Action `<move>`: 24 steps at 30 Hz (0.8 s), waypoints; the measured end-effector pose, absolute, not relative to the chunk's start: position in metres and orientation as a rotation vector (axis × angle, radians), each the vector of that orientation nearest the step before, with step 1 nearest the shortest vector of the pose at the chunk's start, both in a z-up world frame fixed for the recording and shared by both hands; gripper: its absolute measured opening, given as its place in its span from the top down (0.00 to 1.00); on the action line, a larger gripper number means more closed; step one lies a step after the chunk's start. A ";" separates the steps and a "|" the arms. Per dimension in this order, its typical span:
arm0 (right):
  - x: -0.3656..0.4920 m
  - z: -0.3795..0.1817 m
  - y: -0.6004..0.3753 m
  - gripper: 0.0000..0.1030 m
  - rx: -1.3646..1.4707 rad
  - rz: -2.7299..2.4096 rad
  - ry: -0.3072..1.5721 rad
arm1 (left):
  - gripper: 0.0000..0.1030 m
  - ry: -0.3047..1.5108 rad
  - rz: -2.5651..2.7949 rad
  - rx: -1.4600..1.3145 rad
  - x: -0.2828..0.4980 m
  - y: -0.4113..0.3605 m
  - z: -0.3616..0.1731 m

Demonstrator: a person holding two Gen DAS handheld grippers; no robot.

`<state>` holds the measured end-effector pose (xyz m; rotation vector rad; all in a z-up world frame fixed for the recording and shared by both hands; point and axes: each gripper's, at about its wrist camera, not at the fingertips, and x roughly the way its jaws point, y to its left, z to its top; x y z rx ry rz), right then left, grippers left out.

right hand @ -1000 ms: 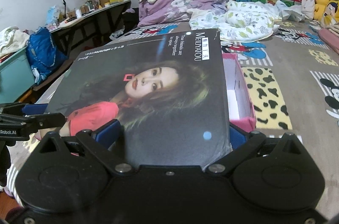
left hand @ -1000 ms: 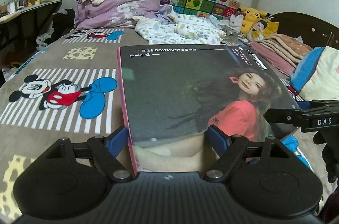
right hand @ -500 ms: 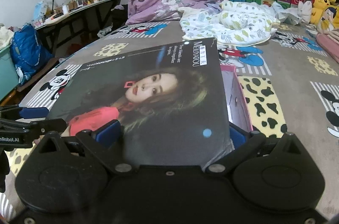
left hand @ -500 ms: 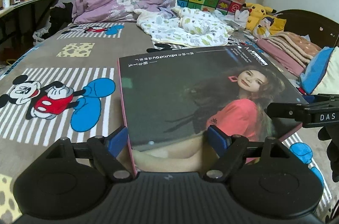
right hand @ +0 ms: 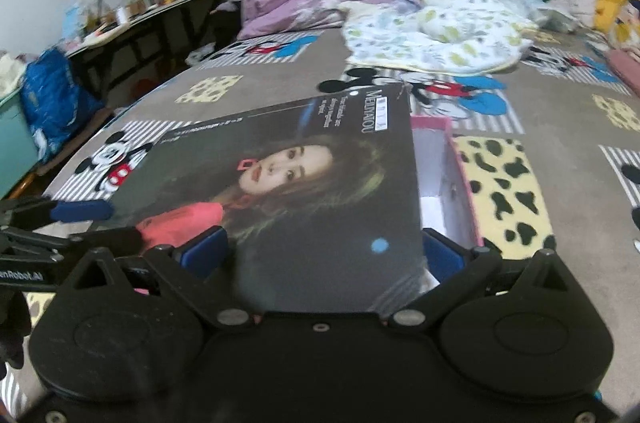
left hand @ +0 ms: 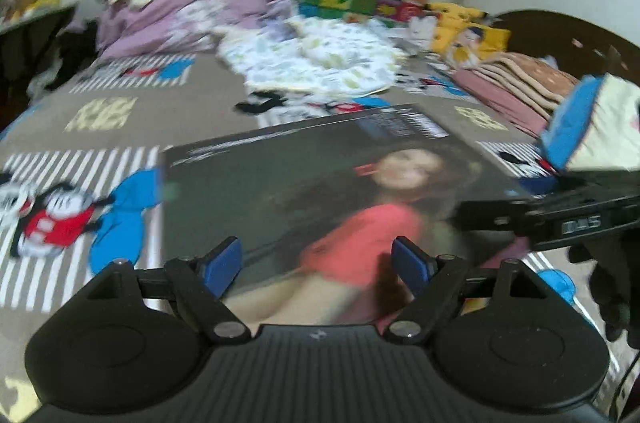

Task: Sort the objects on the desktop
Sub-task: 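Carry the photo book over the pink box and lay it on the box opening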

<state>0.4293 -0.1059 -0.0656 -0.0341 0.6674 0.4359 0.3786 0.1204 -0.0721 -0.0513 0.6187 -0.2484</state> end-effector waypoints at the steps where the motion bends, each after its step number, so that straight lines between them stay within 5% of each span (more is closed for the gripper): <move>1: 0.428 -0.065 -0.104 0.01 -0.048 0.438 0.663 | 0.21 0.611 -0.242 -0.021 0.377 0.114 -0.070; 8: 0.420 -0.068 -0.120 0.01 -0.038 0.435 0.649 | 0.21 0.539 -0.065 -0.132 0.357 0.159 -0.068; 14: 0.420 -0.069 -0.129 0.00 -0.009 0.435 0.630 | 0.21 0.653 0.040 -0.285 0.367 0.209 -0.093; 24: 0.418 -0.071 -0.120 0.00 -0.016 0.472 0.617 | 0.21 0.691 -0.151 -0.316 0.381 0.176 -0.094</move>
